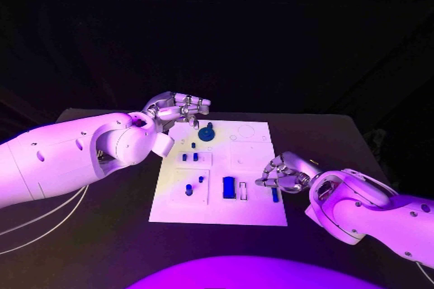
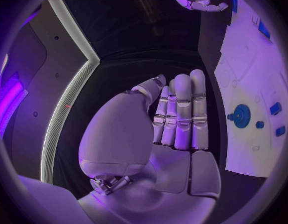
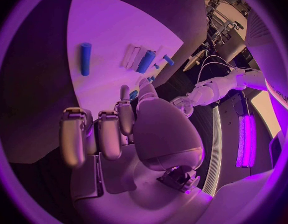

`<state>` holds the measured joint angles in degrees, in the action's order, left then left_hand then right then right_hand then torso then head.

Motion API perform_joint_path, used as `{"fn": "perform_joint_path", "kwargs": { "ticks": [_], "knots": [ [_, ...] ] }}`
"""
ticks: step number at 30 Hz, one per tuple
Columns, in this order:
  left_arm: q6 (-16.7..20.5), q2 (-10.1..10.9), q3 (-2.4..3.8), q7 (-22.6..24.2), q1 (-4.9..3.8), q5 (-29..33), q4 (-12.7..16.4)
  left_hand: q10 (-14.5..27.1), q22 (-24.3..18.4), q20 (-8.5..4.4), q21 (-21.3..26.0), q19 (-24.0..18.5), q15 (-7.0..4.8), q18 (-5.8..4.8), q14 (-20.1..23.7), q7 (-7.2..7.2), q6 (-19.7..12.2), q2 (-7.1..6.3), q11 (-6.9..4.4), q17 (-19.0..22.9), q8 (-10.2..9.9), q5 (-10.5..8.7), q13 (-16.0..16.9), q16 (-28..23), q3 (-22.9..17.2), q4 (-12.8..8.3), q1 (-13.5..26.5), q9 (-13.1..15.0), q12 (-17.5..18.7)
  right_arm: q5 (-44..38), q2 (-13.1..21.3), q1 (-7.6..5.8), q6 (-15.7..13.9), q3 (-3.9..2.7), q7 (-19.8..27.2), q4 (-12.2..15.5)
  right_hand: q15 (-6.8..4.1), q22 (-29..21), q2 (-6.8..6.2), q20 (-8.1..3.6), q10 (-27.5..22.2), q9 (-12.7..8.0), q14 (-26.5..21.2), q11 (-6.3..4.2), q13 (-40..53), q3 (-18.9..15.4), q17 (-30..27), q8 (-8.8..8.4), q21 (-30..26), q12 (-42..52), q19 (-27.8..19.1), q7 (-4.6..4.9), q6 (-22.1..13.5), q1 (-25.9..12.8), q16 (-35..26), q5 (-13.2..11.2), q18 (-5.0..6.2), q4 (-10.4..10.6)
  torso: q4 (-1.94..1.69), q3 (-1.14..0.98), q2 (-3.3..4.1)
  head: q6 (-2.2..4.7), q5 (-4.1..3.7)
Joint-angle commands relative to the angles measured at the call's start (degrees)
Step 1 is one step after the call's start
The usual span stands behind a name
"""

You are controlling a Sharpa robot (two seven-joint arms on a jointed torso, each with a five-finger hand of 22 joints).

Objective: Assemble the parts on the task board

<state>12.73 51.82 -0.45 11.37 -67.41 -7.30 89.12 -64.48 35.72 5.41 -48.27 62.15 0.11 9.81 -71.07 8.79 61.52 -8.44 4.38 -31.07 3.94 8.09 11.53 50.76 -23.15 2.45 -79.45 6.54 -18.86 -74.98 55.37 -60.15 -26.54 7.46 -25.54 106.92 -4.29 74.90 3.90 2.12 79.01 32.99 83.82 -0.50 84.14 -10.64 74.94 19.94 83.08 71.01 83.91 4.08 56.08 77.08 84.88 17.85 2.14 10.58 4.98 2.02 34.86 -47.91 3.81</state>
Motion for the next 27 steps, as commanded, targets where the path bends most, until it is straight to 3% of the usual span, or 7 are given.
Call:
{"fn": "perform_joint_path", "kwargs": {
  "ticks": [1,7,10,15,27],
  "knots": [
    [-0.66,-0.07,0.03,0.33,-0.03,0.04,0.21,0.49,-0.06,-0.05,0.22,0.53,0.08,0.79,0.46,-0.12,-0.08,0.45,0.09,0.07,0.11,-0.28,0.09,0.19,0.23,-0.13,0.09,-0.04,-0.27,-0.51,1.99,0.21,2.74,0.11,1.78,0.03,0.35,12.41,0.08,0.29,0.20,-0.25,4.36,0.19,-9.61,0.17,5.87,-0.47,0.13,-0.16,2.80,-0.10,0.18,0.61,-0.32,-0.07,-0.61,-0.30,0.46,0.07,-0.15,0.16,-0.26],
    [-0.69,-0.03,0.03,0.32,-0.03,0.04,0.23,0.49,-0.06,-0.05,0.22,0.53,0.08,0.79,0.46,-0.12,-0.08,0.45,0.09,0.07,0.11,-0.28,0.09,0.19,0.23,-0.13,0.09,-0.04,-0.27,-3.73,3.85,1.55,3.00,0.24,-0.16,-0.11,0.52,12.55,0.47,0.46,0.39,-1.50,4.38,0.42,-9.49,0.32,5.98,-2.31,0.37,-0.12,2.94,0.22,0.38,1.19,-0.27,0.07,-0.67,-0.20,1.07,0.00,-0.24,0.14,-0.73],
    [-0.75,-0.08,0.03,0.32,-0.03,0.04,0.22,0.49,-0.06,-0.05,0.22,0.53,0.08,0.79,0.46,-0.12,-0.08,0.45,0.09,0.07,0.11,-0.28,0.09,0.19,0.23,-0.13,0.09,-0.04,-0.27,-5.04,3.98,2.29,2.80,0.27,-1.50,-0.27,0.57,12.65,0.45,0.52,0.51,-1.87,4.39,0.46,-9.43,0.21,6.04,-2.77,0.57,-0.05,3.05,0.25,0.75,1.13,-0.23,0.08,-0.71,-0.04,1.17,-0.05,-0.23,0.13,-0.85],
    [-0.83,-0.12,0.02,0.29,-0.03,0.04,0.18,0.58,-0.11,-0.05,0.30,0.54,0.07,0.79,0.53,-0.14,-0.07,0.57,0.08,0.09,0.13,-0.27,0.16,0.22,0.28,-0.17,0.06,-0.03,-0.32,-6.57,3.63,3.23,2.68,0.31,-3.82,-0.87,0.53,12.69,0.20,0.56,0.59,-2.37,4.40,0.37,-9.52,-0.35,6.05,-3.26,0.59,-0.22,3.09,0.08,2.16,0.43,-0.23,0.15,-0.72,0.68,0.95,-0.06,-0.19,-0.05,-1.36],
    [-0.90,0.06,0.01,0.23,-0.03,0.04,0.24,0.58,-0.11,-0.05,0.30,0.54,0.07,0.79,0.53,-0.14,-0.07,0.57,0.08,0.09,0.13,-0.27,0.16,0.22,0.28,-0.17,0.06,-0.03,-0.32,-9.00,1.32,4.20,1.09,0.32,-6.82,-2.81,0.45,12.67,-0.10,0.52,0.55,-2.51,4.38,0.25,-9.63,-0.84,5.97,-3.40,0.44,-0.44,3.04,-0.10,2.98,-0.11,-0.29,0.45,-0.68,1.26,0.89,-0.01,-0.13,-0.49,-1.38]
  ]
}}
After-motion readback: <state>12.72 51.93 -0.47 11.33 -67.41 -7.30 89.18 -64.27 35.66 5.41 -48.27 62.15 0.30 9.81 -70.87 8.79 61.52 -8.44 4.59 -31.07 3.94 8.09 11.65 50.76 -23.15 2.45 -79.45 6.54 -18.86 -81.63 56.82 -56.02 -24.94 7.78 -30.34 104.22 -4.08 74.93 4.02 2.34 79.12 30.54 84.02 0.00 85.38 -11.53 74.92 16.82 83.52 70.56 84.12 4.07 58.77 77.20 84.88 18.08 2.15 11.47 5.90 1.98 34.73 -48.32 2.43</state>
